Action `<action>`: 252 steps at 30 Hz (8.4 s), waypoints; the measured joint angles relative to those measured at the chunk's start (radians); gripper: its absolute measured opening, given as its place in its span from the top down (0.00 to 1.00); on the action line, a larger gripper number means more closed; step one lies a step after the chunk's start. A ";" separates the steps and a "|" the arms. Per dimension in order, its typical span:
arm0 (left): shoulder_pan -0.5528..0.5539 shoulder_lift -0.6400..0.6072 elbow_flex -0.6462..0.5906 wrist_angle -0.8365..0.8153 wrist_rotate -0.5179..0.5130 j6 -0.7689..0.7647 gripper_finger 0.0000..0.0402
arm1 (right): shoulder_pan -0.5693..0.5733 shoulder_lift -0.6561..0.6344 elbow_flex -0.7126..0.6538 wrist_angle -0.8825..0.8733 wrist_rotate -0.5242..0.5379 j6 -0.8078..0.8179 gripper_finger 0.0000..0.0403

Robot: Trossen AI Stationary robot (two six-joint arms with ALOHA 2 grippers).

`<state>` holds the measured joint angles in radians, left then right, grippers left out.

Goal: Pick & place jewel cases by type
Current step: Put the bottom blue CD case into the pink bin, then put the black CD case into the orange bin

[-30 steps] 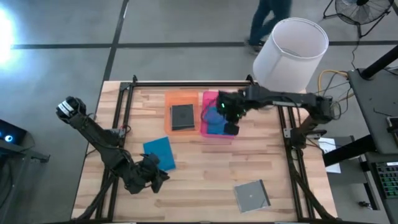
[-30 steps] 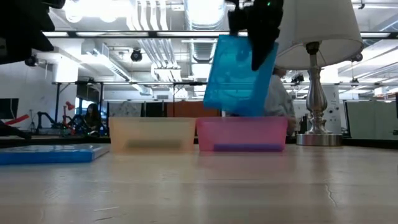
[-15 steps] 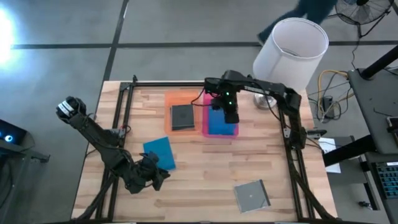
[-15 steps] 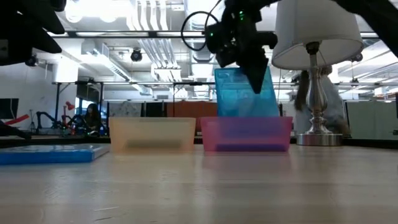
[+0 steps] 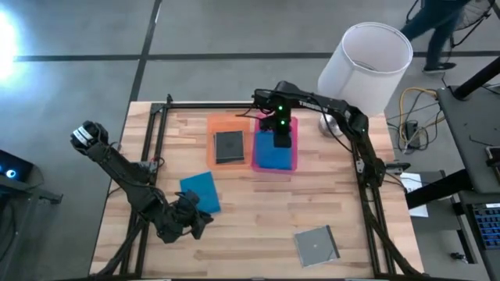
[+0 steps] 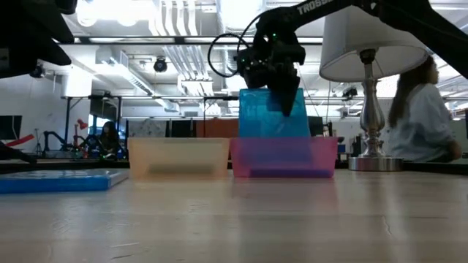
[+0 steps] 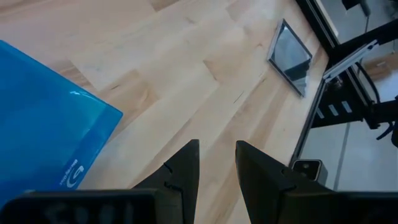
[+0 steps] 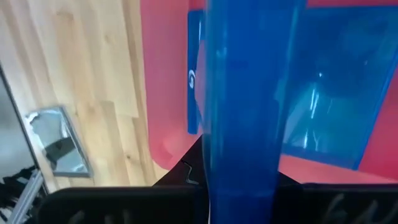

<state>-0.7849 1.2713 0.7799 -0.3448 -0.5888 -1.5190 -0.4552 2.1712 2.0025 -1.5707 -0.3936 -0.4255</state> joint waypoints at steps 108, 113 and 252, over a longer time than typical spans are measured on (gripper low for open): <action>0.320 0.988 0.991 0.037 0.686 0.618 0.82 | 1.445 -0.688 -1.398 1.350 0.511 2.625 0.07; 0.331 1.074 1.088 0.035 0.706 0.621 0.82 | 1.464 -0.678 -1.442 1.524 0.559 2.626 0.07; 0.019 -0.168 0.205 -0.193 -0.469 0.570 0.82 | 0.946 -0.390 -0.832 1.577 1.484 2.459 0.95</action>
<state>-0.7657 1.1033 0.9846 -0.5379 -1.0578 -0.9490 0.4910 1.7810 1.1709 0.0064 1.0902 2.0331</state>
